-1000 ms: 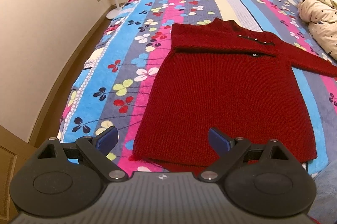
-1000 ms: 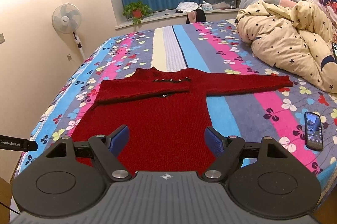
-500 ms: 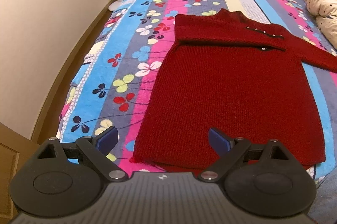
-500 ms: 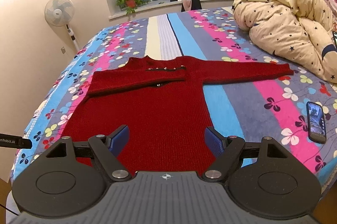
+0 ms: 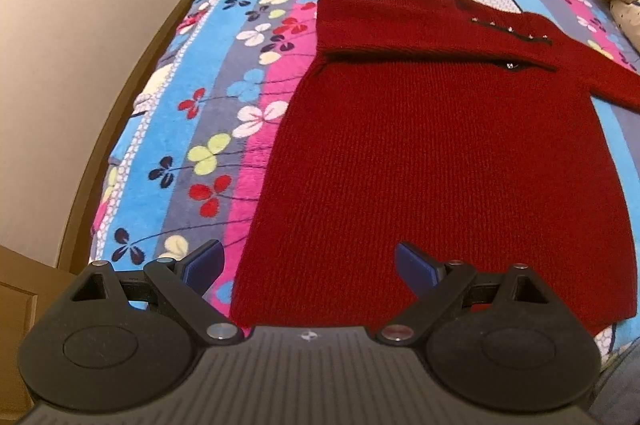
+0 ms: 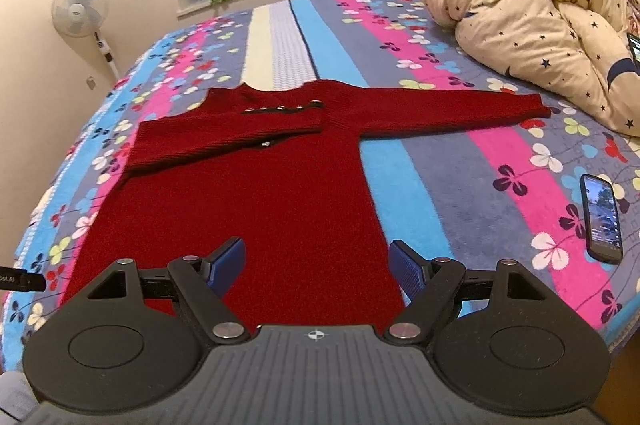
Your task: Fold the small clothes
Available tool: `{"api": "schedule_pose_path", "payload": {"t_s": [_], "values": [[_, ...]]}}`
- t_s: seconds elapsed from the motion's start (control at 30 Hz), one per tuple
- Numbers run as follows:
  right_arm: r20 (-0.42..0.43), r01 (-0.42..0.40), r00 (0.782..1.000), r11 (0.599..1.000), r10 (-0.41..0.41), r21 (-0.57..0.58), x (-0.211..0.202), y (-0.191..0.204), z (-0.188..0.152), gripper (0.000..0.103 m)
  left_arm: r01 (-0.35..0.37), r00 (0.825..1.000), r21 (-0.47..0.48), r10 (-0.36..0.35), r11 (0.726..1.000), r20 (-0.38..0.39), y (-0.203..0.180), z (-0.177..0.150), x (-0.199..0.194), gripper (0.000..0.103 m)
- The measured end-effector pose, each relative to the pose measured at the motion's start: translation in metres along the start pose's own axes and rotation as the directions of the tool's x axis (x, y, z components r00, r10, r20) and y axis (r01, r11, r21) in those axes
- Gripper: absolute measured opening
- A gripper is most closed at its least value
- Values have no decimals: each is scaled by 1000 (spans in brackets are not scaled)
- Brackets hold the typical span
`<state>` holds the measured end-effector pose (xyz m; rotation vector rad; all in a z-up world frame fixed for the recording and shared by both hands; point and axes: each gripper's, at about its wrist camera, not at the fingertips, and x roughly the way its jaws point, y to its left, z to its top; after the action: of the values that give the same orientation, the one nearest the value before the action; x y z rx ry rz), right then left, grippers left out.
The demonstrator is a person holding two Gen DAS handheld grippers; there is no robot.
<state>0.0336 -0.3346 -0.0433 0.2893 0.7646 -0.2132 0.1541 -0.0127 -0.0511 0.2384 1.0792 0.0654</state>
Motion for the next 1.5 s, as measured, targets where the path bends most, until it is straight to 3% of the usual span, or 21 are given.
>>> {"api": "schedule_pose_path", "payload": {"t_s": [0.43, 0.53, 0.63, 0.73, 0.8, 0.93, 1.0, 1.03, 1.1, 1.13, 1.17, 1.23, 1.37, 1.43, 1.5], "values": [[-31, 143, 990, 983, -140, 117, 92, -66, 35, 80, -35, 998, 40, 36, 999, -48, -26, 39, 59, 95], [-1, 161, 987, 973, -163, 163, 124, -95, 51, 80, -35, 997, 19, 36, 999, -68, -26, 53, 78, 95], [34, 196, 976, 940, -213, 280, 167, -141, 74, 80, -75, 995, -11, 74, 997, -74, -21, 69, 94, 95], [-3, 232, 967, 878, -254, 418, 214, -191, 94, 80, -81, 993, -52, 76, 995, -86, -12, 83, 102, 95], [-44, 239, 966, 815, -255, 528, 246, -226, 105, 80, -81, 992, -83, 72, 993, -104, -6, 88, 105, 95], [-89, 218, 968, 610, -234, 762, 298, -286, 123, 80, -126, 985, -87, 115, 988, -126, 0, 90, 112, 95], [-80, 218, 960, 541, -267, 812, 313, -301, 128, 84, -145, 980, -77, 132, 987, -147, 2, 88, 119, 95], [-61, 212, 955, 524, -290, 825, 319, -306, 131, 88, -149, 978, -79, 134, 986, -162, 5, 87, 123, 95], [-58, 232, 940, 509, -335, 829, 328, -310, 139, 86, -144, 974, -102, 123, 984, -188, 11, 87, 130, 95], [-46, 239, 935, 528, -353, 815, 331, -310, 146, 51, -140, 974, -120, 114, 983, -197, 15, 87, 133, 95], [-46, 252, 936, 575, -348, 779, 334, -308, 157, 13, -137, 973, -134, 109, 981, -202, 19, 87, 136, 95], [-29, 284, 927, 650, -374, 705, 333, -293, 179, 11, -142, 975, -158, 110, 977, -195, 28, 88, 142, 95], [203, 260, 911, 883, -359, 391, 302, -200, 227, 11, -149, 976, -202, 112, 968, -186, 49, 93, 154, 95], [300, 230, 909, 948, -289, 219, 288, -135, 234, 11, -158, 977, -233, 118, 960, -176, 65, 98, 160, 95], [375, 182, 910, 983, -177, 22, 277, -52, 228, 11, -195, 974, -265, 153, 944, -170, 84, 102, 164, 95]]}}
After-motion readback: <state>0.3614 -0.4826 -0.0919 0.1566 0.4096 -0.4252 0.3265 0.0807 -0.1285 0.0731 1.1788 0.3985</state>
